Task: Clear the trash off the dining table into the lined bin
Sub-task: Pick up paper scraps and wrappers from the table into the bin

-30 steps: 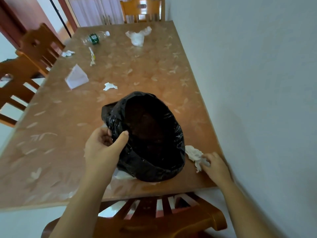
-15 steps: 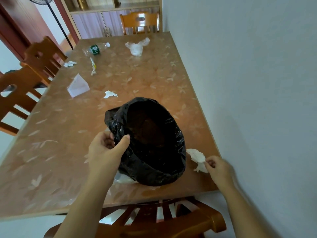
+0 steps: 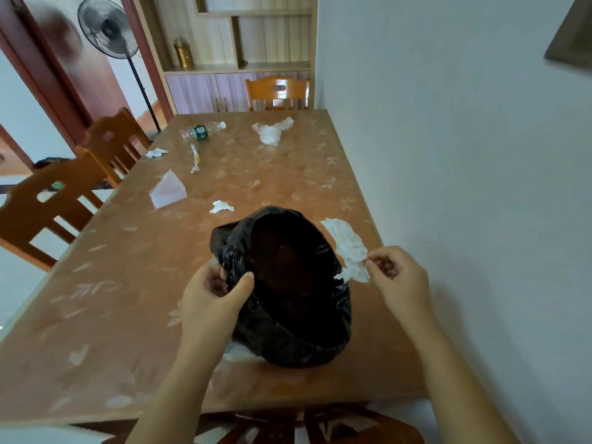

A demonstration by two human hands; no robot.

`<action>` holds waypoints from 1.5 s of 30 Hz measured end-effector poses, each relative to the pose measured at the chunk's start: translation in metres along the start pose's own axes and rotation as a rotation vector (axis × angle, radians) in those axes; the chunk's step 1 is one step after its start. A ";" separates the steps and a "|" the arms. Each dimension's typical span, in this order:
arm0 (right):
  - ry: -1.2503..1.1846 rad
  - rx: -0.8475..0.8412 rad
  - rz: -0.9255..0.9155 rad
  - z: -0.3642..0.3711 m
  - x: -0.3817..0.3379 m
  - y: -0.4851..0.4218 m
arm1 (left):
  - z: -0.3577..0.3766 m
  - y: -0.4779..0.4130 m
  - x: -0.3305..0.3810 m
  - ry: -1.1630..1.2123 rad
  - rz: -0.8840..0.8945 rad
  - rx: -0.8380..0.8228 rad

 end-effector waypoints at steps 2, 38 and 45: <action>0.015 -0.080 -0.042 0.016 -0.019 -0.005 | -0.007 0.000 0.002 0.000 0.021 0.028; 0.222 -0.767 0.108 0.308 0.046 -0.027 | -0.227 0.056 -0.044 -0.350 -0.251 0.589; 0.332 -0.837 0.152 0.343 0.061 -0.031 | -0.244 0.065 -0.057 -0.316 -0.268 0.606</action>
Point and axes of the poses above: each hand's wrist, its own y-axis away from the middle knuckle, its own z-axis out of the palm, x = y × z, the point moved 7 cm from there along -y, towards the middle knuckle, and after that the axes turned 15 degrees about -x, right-handed, at the moved point
